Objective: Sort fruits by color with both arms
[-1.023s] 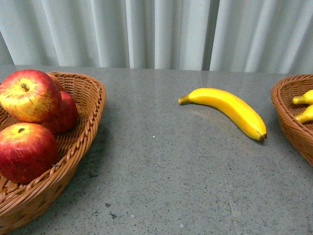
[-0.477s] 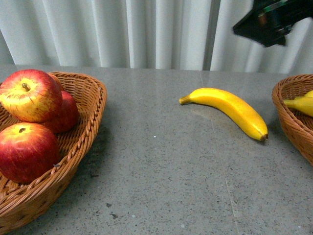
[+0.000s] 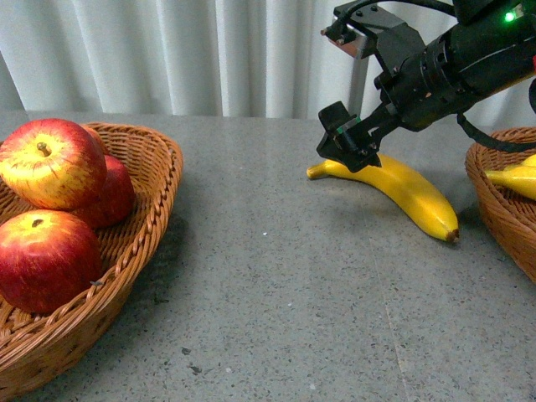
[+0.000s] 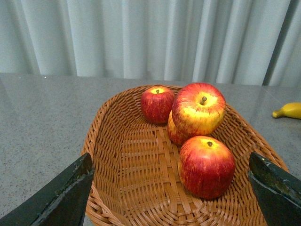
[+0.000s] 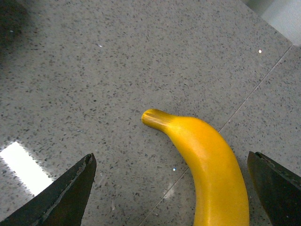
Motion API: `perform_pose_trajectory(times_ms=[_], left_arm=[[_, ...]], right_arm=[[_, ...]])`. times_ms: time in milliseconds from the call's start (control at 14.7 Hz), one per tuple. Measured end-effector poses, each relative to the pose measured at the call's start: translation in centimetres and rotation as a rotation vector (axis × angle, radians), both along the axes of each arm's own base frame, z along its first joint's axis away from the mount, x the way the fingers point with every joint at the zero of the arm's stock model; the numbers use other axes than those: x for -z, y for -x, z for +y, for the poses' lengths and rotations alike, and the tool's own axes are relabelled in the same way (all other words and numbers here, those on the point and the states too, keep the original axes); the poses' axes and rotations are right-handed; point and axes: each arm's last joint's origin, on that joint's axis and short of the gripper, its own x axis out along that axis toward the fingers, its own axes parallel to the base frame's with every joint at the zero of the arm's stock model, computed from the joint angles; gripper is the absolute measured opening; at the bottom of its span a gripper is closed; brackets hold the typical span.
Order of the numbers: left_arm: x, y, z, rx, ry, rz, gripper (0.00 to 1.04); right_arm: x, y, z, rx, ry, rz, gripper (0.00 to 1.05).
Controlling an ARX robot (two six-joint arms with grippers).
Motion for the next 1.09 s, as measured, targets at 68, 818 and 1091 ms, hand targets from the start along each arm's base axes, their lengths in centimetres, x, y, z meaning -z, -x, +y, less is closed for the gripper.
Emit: perform_pose_trajectory(times_ms=[68, 818, 1091], left_arm=[[0.0, 0.0, 0.0, 0.0, 0.0, 0.0, 0.98], [0.0, 0.0, 0.0, 0.0, 0.0, 0.0, 0.98], [0.0, 0.0, 0.0, 0.0, 0.0, 0.0, 0.98]], right_arm=[[0.1, -0.5, 0.3, 0.006, 0.021, 0.006, 0.98], [4.3, -2.7, 0.8, 0.061, 0.182, 0.106, 0.82], [3.9, -3.0, 0.8, 0.085, 0.127, 0.068, 0.38]])
